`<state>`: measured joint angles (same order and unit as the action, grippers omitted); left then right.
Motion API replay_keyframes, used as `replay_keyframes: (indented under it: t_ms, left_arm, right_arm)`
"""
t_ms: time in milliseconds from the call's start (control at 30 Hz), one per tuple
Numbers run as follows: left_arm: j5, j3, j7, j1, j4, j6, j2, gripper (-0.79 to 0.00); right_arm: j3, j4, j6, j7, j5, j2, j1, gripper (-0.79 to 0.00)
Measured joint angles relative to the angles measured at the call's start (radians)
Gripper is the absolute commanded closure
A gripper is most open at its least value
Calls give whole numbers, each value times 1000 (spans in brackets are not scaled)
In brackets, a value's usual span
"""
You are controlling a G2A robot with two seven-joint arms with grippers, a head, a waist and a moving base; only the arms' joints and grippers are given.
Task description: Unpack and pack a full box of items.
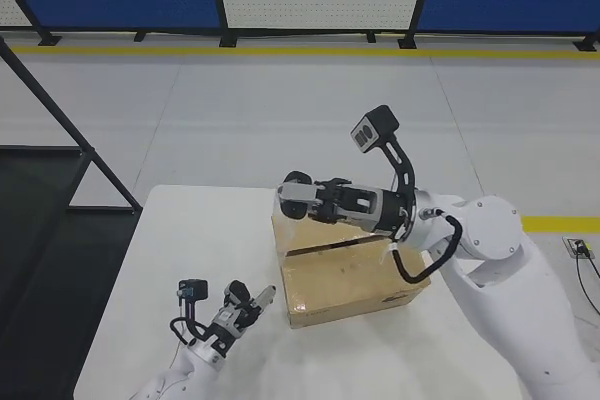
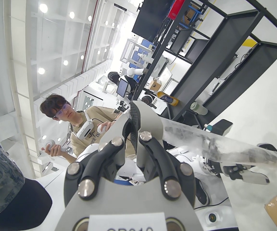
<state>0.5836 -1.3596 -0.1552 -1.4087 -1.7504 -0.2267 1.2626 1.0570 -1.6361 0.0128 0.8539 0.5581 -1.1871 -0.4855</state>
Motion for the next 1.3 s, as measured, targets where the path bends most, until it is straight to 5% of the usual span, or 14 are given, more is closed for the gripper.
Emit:
replay_keyframes:
  t_ms: [400,1300]
  left_arm:
    - [-19,2,-17,7,-37,18,0,-785]
    - [-9,26,-35,34,-43,60,4,-785]
  right_arm:
    - [172,-73,1,27,-12,37,-152,0]
    - [401,45,-76,172,-41,97,-267,0]
